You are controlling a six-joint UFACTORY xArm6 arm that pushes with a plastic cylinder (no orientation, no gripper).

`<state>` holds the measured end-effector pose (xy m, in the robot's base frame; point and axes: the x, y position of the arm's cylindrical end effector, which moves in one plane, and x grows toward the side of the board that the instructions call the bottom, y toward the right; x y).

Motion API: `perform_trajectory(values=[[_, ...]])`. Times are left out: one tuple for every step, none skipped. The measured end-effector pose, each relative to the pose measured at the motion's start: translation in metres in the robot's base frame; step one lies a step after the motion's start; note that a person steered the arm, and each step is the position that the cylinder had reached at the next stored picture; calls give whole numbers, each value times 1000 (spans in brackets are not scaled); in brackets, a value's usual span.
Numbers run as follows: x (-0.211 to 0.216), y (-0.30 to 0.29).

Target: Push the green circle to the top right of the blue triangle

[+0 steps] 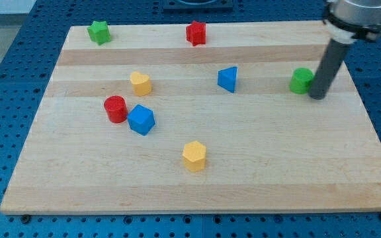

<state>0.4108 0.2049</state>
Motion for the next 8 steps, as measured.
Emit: perform_trajectory(values=[[-36,17],[-71,37],[-63,-1],[-63,44],[-51,55],[-29,24],[-22,3],[-51,-15]])
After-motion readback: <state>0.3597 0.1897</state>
